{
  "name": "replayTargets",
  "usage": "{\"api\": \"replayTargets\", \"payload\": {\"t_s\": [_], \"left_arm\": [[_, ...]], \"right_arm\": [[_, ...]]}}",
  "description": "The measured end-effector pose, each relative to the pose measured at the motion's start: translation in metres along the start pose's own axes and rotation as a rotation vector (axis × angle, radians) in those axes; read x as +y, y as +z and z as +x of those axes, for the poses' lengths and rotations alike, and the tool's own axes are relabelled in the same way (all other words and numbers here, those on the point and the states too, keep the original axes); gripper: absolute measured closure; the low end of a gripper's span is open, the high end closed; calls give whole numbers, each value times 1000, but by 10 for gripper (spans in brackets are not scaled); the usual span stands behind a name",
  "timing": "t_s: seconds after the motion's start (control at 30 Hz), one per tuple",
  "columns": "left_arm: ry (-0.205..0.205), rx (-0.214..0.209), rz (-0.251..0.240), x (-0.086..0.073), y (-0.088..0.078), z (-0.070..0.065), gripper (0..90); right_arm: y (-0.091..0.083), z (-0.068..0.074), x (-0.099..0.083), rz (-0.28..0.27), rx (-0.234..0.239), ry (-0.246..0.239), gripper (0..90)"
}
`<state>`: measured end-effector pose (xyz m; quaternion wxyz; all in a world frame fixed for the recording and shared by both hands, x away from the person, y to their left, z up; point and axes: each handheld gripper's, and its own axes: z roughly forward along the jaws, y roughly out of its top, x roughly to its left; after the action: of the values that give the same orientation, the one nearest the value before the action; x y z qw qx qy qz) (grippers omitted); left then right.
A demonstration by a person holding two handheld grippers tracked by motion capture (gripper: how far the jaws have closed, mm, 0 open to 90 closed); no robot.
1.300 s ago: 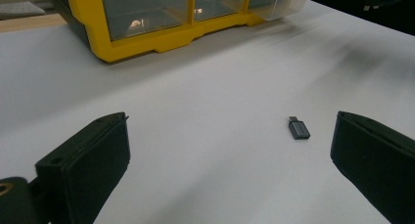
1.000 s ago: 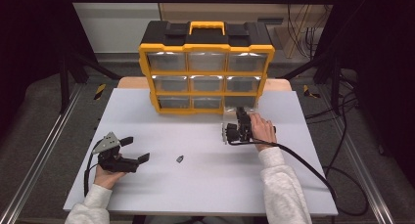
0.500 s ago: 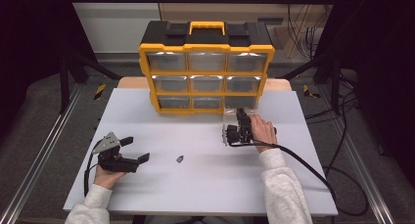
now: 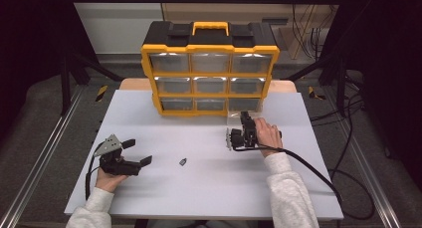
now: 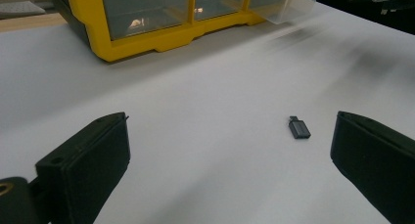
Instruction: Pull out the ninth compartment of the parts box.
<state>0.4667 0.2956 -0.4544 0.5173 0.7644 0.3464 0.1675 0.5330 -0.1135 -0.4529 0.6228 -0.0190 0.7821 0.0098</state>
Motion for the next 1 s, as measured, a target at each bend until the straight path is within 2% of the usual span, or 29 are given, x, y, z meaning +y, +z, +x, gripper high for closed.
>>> {"api": "replayTargets", "payload": {"t_s": [1.0], "left_arm": [[1,0,3,0,0,0,5]], "right_arm": [[-13,1,-2,-16,9,-17,761]]}}
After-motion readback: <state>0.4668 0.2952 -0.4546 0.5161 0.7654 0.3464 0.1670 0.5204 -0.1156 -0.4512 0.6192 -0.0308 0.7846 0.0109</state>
